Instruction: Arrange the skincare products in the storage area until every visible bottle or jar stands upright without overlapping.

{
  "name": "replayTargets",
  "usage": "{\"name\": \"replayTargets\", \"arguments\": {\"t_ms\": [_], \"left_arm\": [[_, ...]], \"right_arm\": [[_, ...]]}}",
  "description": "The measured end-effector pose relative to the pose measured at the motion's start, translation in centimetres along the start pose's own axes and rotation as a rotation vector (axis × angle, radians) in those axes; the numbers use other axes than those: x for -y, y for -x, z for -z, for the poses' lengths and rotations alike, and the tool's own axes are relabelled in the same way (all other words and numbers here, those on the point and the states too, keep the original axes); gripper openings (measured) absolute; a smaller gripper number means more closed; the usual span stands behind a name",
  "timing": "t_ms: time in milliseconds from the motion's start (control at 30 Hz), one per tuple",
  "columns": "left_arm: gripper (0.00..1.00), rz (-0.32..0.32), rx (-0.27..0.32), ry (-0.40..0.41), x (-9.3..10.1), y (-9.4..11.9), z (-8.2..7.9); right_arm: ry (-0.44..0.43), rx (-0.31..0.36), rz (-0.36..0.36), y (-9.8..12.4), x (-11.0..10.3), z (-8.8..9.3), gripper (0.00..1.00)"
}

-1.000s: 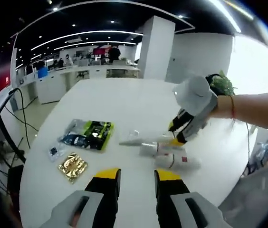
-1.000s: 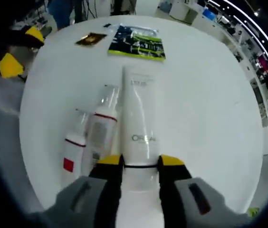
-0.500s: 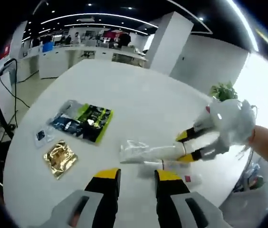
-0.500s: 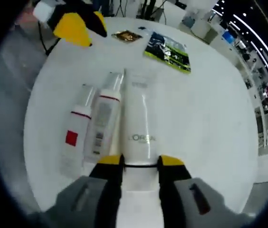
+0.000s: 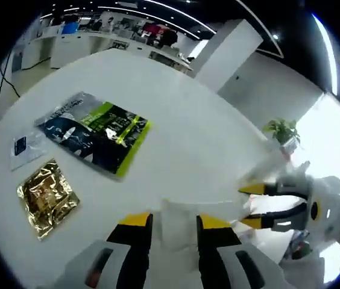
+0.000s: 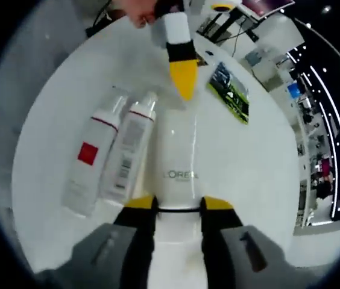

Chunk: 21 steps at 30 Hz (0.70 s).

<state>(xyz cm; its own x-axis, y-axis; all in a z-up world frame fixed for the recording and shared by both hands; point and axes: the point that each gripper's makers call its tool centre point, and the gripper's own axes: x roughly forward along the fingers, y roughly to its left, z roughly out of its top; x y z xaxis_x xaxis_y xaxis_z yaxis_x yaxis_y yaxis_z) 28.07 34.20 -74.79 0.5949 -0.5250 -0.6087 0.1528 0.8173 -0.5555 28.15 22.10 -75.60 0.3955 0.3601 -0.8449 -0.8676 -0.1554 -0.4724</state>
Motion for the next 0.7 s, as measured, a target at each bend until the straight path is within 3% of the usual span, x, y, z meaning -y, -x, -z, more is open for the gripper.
{"name": "replayTargets", "arguments": {"t_ms": [267,433,500,567,600,667,700], "left_arm": [[0.26,0.048,0.020,-0.029,0.5,-0.1,0.1],[0.21,0.083,0.012,0.031,0.3,0.4,0.3],[0.17,0.119,0.063,0.047,1.1,0.9,-0.8],[0.12,0.194,0.165,0.139,2.5,1.9,-2.9],[0.10,0.228,0.182,0.210,3.1,2.3,-3.5],[0.10,0.189,0.104,0.120,3.0,2.2,-2.1],[0.10,0.160,0.129,0.016,2.8,1.9,-2.3]], "right_arm": [[-0.021,0.020,0.048,0.1,0.1,0.0,0.29],[-0.036,0.021,0.066,0.2,0.2,0.0,0.29],[-0.100,0.032,0.079,0.2,0.2,0.2,0.29],[-0.163,0.055,0.083,0.2,0.3,0.3,0.29],[-0.244,0.093,0.105,0.3,0.5,0.7,0.29],[-0.199,0.080,0.116,0.4,0.3,0.8,0.29],[-0.203,0.072,0.123,0.4,0.3,0.6,0.29]]}}
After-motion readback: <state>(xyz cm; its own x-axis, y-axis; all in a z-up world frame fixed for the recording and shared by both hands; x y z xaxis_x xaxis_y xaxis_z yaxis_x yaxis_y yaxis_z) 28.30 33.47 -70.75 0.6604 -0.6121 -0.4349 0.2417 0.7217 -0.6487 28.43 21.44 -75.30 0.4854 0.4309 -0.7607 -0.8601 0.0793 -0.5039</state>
